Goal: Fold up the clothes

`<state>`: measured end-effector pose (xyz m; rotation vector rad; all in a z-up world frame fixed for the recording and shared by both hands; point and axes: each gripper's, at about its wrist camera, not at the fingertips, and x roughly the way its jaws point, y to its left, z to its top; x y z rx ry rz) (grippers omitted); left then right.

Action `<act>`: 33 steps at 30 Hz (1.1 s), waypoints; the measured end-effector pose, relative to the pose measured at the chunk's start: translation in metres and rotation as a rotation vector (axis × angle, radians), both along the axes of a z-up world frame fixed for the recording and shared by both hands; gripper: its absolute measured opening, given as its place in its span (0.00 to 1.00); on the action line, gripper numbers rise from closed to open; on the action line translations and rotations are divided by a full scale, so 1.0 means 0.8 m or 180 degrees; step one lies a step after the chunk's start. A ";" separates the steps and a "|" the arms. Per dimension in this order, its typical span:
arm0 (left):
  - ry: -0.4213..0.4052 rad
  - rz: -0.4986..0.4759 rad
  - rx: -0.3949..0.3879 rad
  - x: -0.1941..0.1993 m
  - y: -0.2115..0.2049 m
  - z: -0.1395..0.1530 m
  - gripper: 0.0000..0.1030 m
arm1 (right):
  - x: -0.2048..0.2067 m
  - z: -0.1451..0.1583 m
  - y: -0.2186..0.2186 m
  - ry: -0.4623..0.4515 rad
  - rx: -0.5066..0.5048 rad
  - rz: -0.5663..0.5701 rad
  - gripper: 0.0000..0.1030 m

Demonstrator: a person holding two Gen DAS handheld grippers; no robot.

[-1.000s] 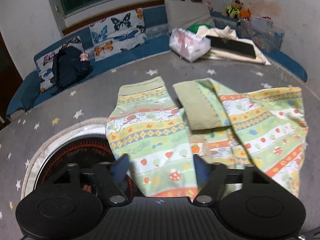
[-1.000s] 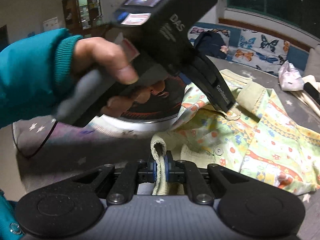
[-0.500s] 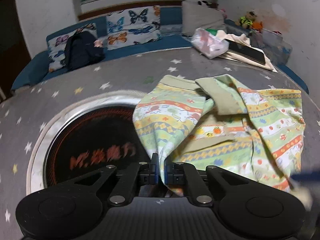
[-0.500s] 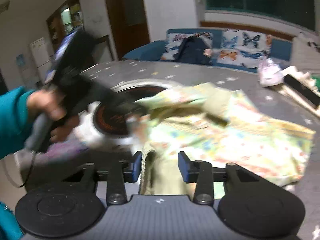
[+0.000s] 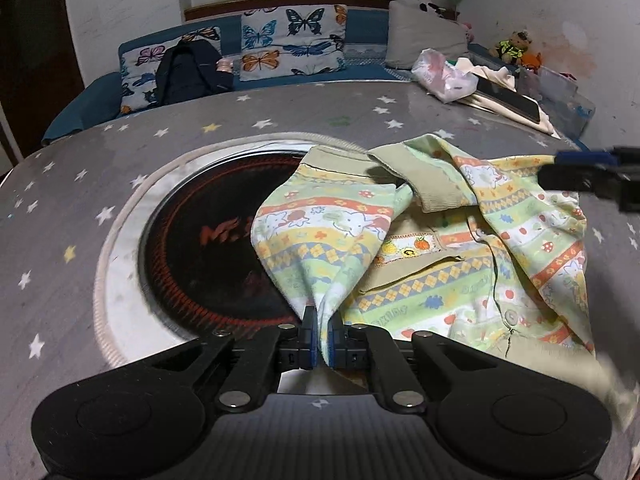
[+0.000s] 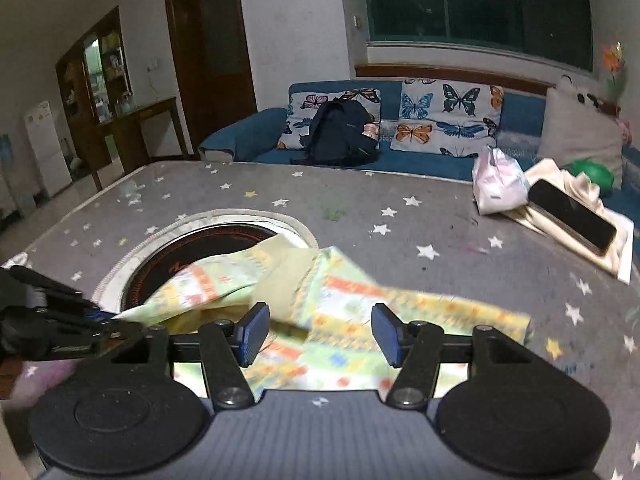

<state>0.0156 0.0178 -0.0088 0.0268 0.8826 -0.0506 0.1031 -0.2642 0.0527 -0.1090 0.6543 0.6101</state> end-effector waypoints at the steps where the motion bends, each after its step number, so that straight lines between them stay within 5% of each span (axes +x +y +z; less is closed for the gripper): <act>1: 0.0006 0.0005 0.0006 -0.003 0.003 -0.001 0.05 | 0.003 -0.002 0.006 -0.0003 -0.0040 0.0007 0.56; 16: 0.0092 0.0051 -0.0041 -0.022 0.026 -0.008 0.07 | 0.090 -0.056 0.080 0.0418 -0.0081 0.0013 0.54; 19: 0.0101 0.0046 -0.0038 -0.021 0.026 -0.008 0.10 | 0.098 -0.066 0.087 0.0489 -0.0120 0.0006 0.41; 24: 0.0073 0.0042 0.0004 -0.020 0.025 -0.004 0.24 | 0.092 -0.062 0.076 0.0436 -0.0069 -0.0053 0.10; 29: -0.0022 -0.0001 0.0062 -0.024 0.018 0.007 0.49 | 0.067 -0.032 0.056 0.0132 -0.0149 -0.0157 0.06; 33: -0.0122 -0.0064 0.0090 -0.024 0.010 0.018 0.53 | 0.046 -0.008 0.027 -0.0085 -0.0225 -0.0334 0.06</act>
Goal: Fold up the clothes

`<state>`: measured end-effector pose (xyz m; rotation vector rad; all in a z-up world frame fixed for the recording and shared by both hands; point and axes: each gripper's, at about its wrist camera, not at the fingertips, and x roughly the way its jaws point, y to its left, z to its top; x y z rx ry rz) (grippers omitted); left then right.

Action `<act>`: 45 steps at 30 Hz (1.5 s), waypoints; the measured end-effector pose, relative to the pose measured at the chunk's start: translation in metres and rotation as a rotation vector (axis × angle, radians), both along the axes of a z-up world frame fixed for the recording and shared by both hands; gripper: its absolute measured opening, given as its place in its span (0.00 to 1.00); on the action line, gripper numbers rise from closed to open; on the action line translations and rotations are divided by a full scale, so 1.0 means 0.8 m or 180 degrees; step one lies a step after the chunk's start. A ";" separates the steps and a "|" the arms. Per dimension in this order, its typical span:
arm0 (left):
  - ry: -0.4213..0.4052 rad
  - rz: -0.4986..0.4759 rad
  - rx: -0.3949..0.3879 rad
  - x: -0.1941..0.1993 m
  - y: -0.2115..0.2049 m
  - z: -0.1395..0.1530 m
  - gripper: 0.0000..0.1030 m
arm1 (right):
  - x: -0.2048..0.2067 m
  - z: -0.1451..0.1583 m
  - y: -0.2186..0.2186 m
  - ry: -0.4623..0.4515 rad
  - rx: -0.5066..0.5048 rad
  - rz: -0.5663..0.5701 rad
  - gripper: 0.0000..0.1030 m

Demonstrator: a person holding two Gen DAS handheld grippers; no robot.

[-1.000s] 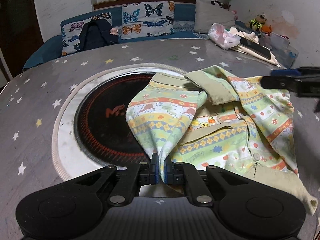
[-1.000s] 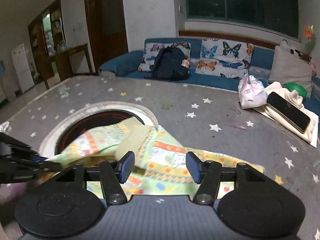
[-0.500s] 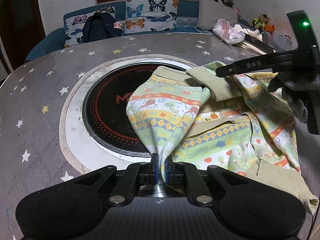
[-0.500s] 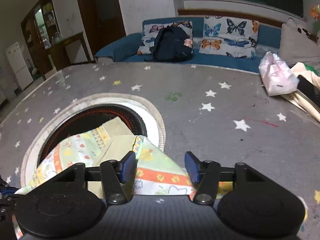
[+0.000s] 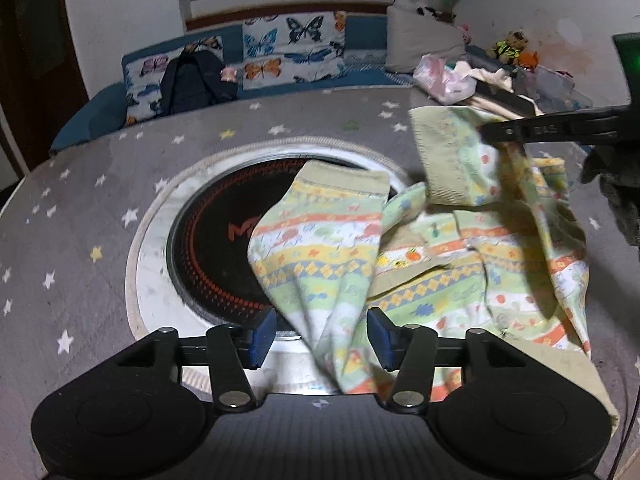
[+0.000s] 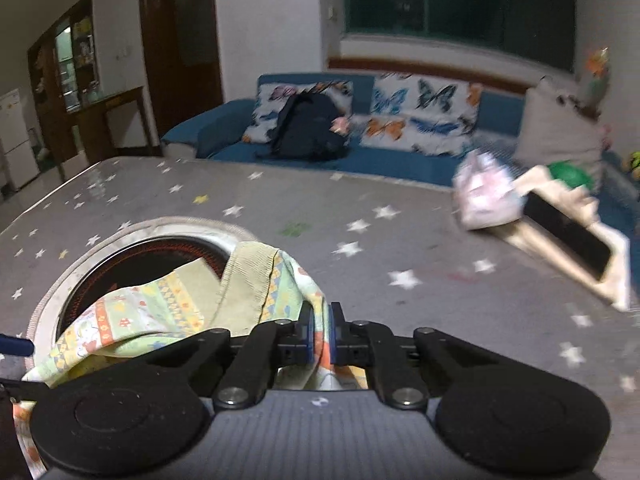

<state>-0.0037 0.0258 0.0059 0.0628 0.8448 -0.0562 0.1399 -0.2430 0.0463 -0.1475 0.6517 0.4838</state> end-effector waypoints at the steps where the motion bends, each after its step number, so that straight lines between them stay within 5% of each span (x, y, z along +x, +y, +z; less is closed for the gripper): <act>1: -0.0022 -0.0011 0.0008 0.001 -0.002 0.003 0.53 | -0.005 0.006 -0.009 -0.0049 -0.0026 -0.0054 0.06; 12: -0.0099 -0.0069 0.0235 0.053 -0.027 0.006 0.53 | -0.060 0.039 -0.116 -0.0305 -0.0319 -0.0718 0.06; 22: 0.0071 -0.0054 0.0394 0.084 -0.022 -0.029 0.51 | -0.110 0.005 -0.200 -0.0007 -0.0591 -0.1347 0.06; 28: 0.0014 -0.0087 0.0380 0.075 -0.024 -0.021 0.51 | -0.123 0.006 -0.200 -0.0018 -0.0430 -0.1262 0.13; 32: -0.0060 -0.0169 0.0418 0.076 -0.036 -0.012 0.56 | -0.128 0.006 -0.171 0.0014 -0.0284 -0.1001 0.43; 38: 0.0005 -0.0225 0.0499 0.090 -0.041 -0.028 0.58 | -0.131 -0.016 -0.118 0.0218 -0.0164 -0.0600 0.67; 45: -0.0011 -0.0179 0.0252 0.086 -0.015 -0.023 0.24 | -0.142 -0.035 -0.083 0.0324 -0.0202 -0.0276 0.88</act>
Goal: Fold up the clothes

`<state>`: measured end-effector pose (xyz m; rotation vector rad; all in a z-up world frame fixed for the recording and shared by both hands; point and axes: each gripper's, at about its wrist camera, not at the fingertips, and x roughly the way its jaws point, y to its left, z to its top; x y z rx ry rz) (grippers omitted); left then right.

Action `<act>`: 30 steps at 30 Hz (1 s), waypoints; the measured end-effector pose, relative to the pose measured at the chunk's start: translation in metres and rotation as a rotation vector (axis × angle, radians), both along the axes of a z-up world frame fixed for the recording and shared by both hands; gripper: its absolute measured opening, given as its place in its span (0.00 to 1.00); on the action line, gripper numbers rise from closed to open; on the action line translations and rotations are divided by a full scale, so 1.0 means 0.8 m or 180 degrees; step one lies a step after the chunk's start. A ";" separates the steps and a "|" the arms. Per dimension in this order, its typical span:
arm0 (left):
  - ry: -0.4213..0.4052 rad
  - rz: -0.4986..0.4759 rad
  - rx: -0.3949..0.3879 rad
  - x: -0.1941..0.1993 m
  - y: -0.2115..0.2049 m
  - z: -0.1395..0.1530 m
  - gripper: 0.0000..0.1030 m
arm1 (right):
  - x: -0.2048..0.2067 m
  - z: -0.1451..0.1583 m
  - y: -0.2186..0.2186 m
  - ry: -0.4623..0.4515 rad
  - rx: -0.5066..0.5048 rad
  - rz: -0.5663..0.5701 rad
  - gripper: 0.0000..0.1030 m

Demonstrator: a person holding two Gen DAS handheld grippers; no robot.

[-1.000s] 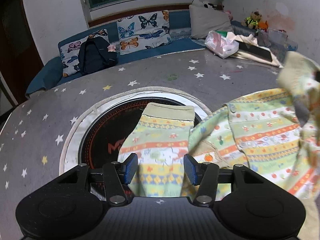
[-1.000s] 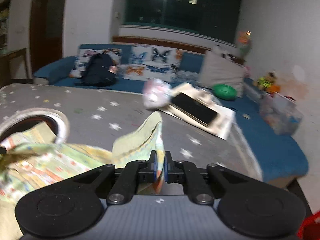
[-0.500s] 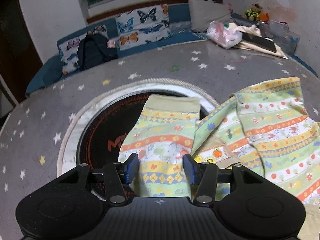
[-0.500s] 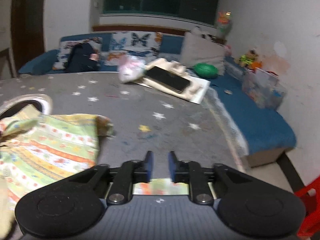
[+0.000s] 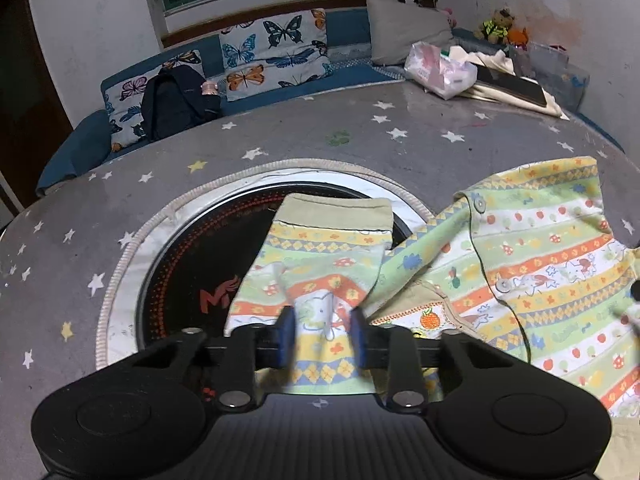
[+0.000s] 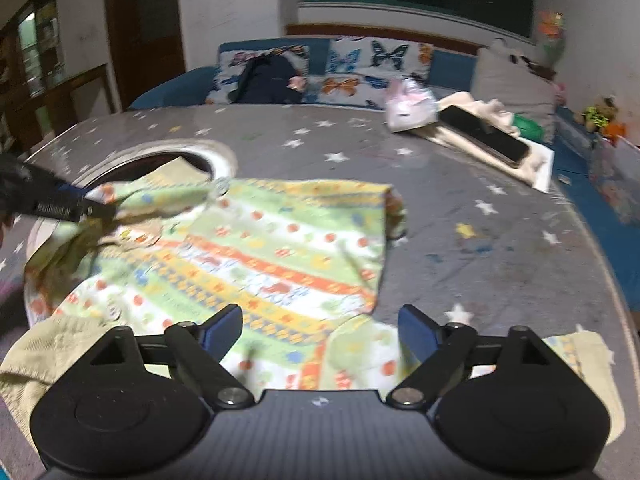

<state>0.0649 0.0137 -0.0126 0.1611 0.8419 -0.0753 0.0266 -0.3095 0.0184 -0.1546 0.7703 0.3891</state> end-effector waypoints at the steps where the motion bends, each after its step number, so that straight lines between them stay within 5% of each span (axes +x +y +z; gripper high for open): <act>1: -0.0015 0.0006 -0.0030 -0.003 0.003 0.003 0.23 | -0.001 -0.002 0.002 0.0010 -0.0011 0.0024 0.90; 11: -0.0045 0.0176 -0.0330 -0.032 0.039 0.017 0.19 | -0.005 -0.033 0.013 0.0239 -0.0078 0.0039 1.00; 15: -0.0058 0.0256 -0.0353 -0.046 0.050 0.021 0.29 | -0.008 -0.036 0.016 0.0203 -0.0095 0.0060 1.00; 23: -0.0136 0.0365 -0.0330 -0.065 0.060 0.029 0.30 | -0.006 -0.036 0.018 0.0232 -0.0111 0.0039 1.00; 30: -0.0142 0.0512 -0.0311 -0.085 0.076 0.033 0.13 | -0.005 -0.036 0.019 0.0245 -0.0125 0.0034 1.00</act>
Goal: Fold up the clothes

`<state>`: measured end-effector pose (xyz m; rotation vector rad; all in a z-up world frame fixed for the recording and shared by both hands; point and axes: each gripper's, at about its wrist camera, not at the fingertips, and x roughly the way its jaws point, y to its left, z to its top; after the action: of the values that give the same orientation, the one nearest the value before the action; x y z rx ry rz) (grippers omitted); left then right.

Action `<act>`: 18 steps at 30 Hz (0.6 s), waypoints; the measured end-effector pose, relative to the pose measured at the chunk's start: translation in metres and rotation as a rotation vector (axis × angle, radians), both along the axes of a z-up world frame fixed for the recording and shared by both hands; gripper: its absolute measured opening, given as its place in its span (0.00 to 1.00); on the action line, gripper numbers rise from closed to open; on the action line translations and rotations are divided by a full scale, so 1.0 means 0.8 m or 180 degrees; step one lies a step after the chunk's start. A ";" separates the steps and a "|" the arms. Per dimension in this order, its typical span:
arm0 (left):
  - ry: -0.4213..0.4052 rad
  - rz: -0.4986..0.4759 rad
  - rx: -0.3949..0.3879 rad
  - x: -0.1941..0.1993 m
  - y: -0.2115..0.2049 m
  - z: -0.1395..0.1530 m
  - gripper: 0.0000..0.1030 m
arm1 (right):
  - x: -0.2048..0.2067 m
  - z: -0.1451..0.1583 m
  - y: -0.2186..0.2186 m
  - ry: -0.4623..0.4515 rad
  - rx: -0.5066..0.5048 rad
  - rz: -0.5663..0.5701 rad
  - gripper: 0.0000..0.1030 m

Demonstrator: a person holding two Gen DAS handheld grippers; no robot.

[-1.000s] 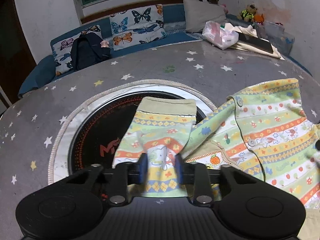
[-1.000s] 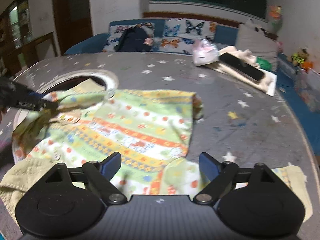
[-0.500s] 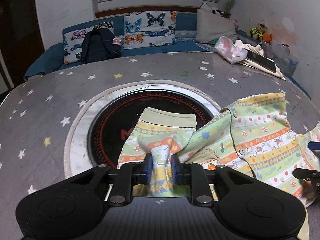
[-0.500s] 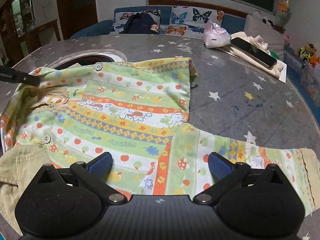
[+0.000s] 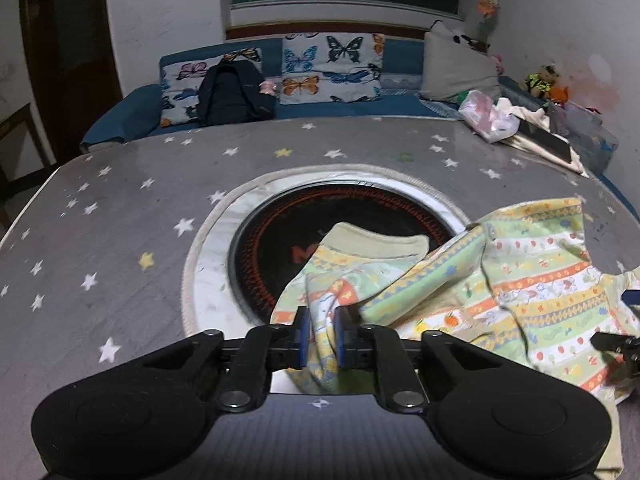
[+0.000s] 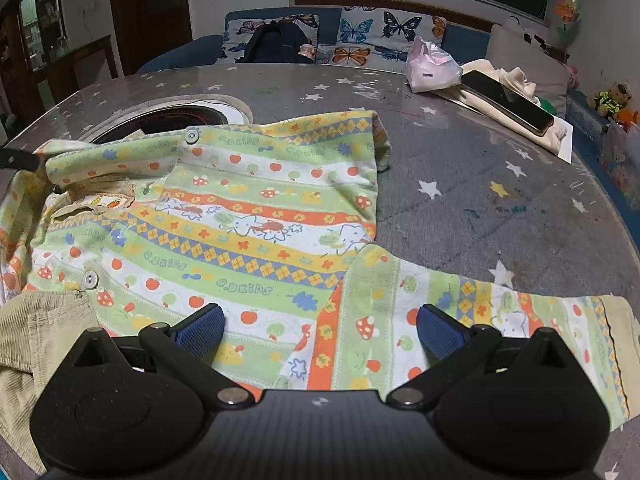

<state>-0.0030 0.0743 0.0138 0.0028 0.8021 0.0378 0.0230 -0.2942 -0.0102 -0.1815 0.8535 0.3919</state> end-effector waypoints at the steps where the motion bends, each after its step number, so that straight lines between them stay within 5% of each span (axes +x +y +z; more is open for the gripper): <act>1: 0.0016 -0.0011 0.0015 -0.001 -0.001 -0.001 0.13 | 0.000 0.000 0.000 0.0000 -0.0002 -0.0004 1.00; 10: -0.0011 -0.0271 0.0421 0.023 -0.036 -0.005 0.47 | -0.002 0.000 0.001 -0.0015 0.0004 -0.0014 1.00; 12: -0.0030 -0.0317 0.0562 0.030 -0.043 -0.009 0.43 | -0.002 0.000 0.001 -0.0021 0.0008 -0.0014 1.00; 14: -0.0016 -0.0306 0.0439 0.031 -0.036 -0.007 0.24 | -0.002 0.000 0.000 -0.0027 0.0012 -0.0014 1.00; 18: -0.0032 -0.0242 0.0160 0.025 -0.016 0.000 0.13 | -0.003 -0.001 0.000 -0.0042 0.0019 -0.0008 1.00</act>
<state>0.0170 0.0611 0.0138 0.0808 0.7901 -0.0139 0.0209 -0.2942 -0.0111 -0.1773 0.8396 0.3903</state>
